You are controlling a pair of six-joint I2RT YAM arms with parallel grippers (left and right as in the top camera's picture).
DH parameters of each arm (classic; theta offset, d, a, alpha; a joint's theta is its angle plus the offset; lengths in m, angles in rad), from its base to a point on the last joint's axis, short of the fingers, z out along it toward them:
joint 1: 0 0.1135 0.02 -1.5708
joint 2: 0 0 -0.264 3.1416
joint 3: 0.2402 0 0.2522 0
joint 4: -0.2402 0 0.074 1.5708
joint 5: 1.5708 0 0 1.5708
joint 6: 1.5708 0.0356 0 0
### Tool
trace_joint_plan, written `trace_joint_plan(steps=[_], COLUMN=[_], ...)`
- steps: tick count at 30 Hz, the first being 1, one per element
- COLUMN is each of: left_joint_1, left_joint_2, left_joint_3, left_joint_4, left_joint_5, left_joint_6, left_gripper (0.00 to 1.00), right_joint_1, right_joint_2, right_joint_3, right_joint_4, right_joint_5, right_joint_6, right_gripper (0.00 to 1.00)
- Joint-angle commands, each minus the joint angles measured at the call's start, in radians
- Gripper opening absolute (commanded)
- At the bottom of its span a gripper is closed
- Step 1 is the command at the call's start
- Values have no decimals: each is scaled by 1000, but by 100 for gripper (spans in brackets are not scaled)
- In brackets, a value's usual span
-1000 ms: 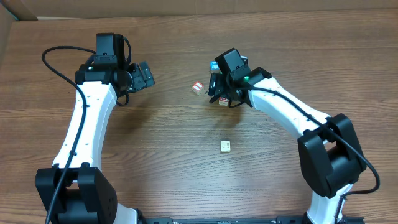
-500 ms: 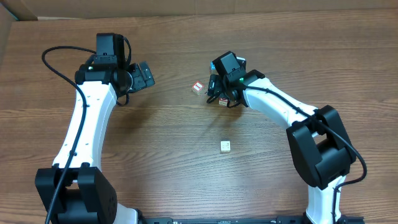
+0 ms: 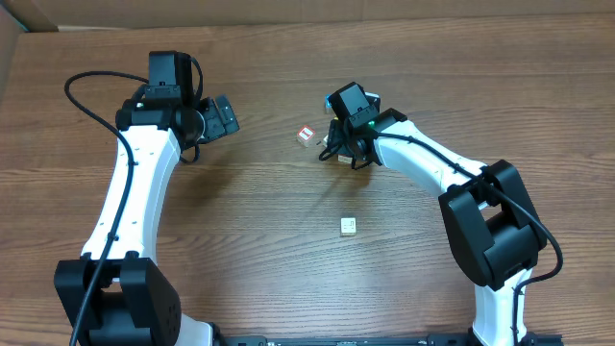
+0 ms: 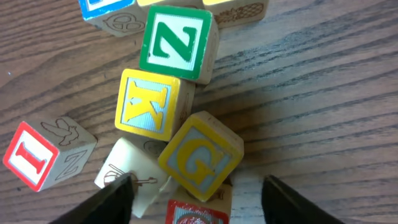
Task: Flip 4 blocks
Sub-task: 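Lower the right gripper onto the red 'Q' block and close on it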
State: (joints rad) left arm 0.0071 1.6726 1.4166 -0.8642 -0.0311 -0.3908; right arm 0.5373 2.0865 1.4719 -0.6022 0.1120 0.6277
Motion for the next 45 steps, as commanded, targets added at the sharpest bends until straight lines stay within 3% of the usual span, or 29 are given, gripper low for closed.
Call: trace_joint_plan(steps=[1,6,16,28,39,45], left_joint_1=[-1,-1,-1,-1,-1,-1], left_joint_2=[5,5,5,5,5,5], left_joint_3=[20,20,21,21,21,21], left_joint_4=[1,1,1,1,1,1], left_joint_5=[2,2,2,2,2,2], left_joint_6=[-9,-9,-9,-9,-9,-9], left_gripper=[100,100,100,100,100,100], right_joint_1=[2,2,2,-2,4,20], right_joint_2=[2,2,2,-21,-18,-14], right_joint_3=[13,13,13,56,52,7], right_joint_4=[-16,-51,-57,-82,-163,-123], right_joint_5=[17,14,-13,-107,-106,-84], right_joint_6=[-3,-3,-3,-8,-8,-7], right_gripper=[61,52,61,61,61,61])
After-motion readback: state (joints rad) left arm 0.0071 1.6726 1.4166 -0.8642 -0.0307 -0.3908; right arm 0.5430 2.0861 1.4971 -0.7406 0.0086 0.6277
